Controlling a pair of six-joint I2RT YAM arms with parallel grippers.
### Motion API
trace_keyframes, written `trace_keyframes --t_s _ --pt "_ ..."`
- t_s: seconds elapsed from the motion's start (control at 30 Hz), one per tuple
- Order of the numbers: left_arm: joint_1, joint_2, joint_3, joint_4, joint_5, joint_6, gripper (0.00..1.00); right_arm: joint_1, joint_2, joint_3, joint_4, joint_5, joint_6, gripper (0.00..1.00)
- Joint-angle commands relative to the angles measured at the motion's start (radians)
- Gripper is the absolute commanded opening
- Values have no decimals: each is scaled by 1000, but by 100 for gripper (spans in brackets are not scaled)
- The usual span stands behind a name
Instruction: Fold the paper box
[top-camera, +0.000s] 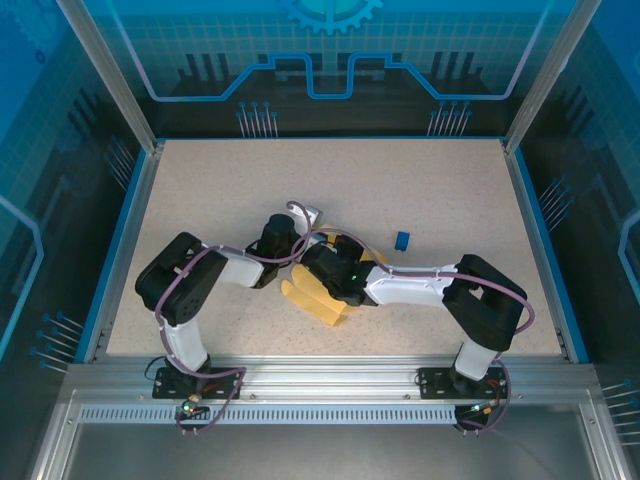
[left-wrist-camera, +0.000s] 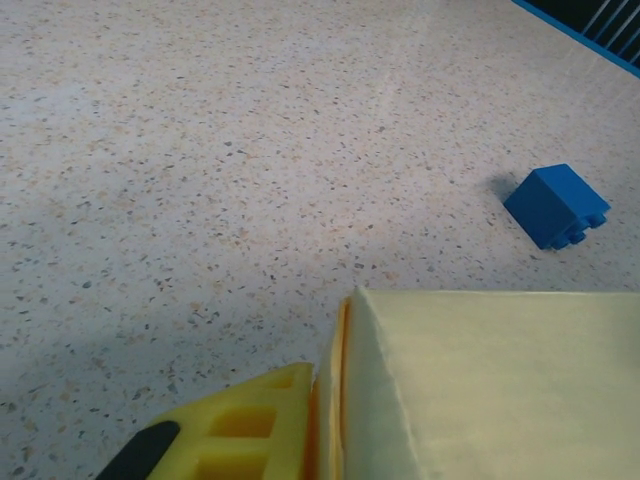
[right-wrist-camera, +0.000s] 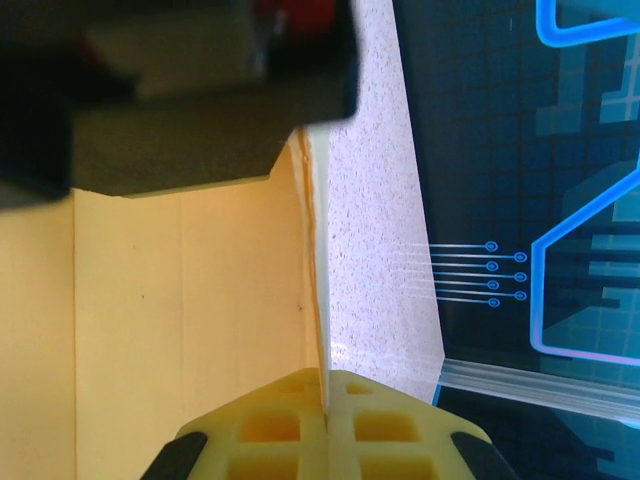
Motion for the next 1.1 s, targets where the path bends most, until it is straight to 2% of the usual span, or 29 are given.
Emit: trace_keyframes --t_s 0.0,0.2,0.37,0.5,0.6,0.67,0.83,1.07 --pt "44 -11 13 -61 -270 -58 11 20 -31 -2 -102 8 38 1" --pt "31 -3 44 -121 -353 -63 0 20 -34 -4 -105 2 49 1" --pt "28 4 61 -145 -362 -62 0 19 -37 -8 -102 1 56 1" --pt "29 -9 50 -125 -319 -52 1 10 -42 -10 -107 0 71 1" --pt "29 -23 36 -113 -259 -39 11 0 -45 -4 -122 2 90 0" --pt "29 -33 29 -113 -224 -33 24 -8 -45 6 -139 2 107 0" --pt "29 -67 5 -114 -146 -27 47 -21 -42 31 -178 10 149 0" --pt "29 -90 -32 -116 -101 -17 59 -40 -50 53 -212 5 183 0"
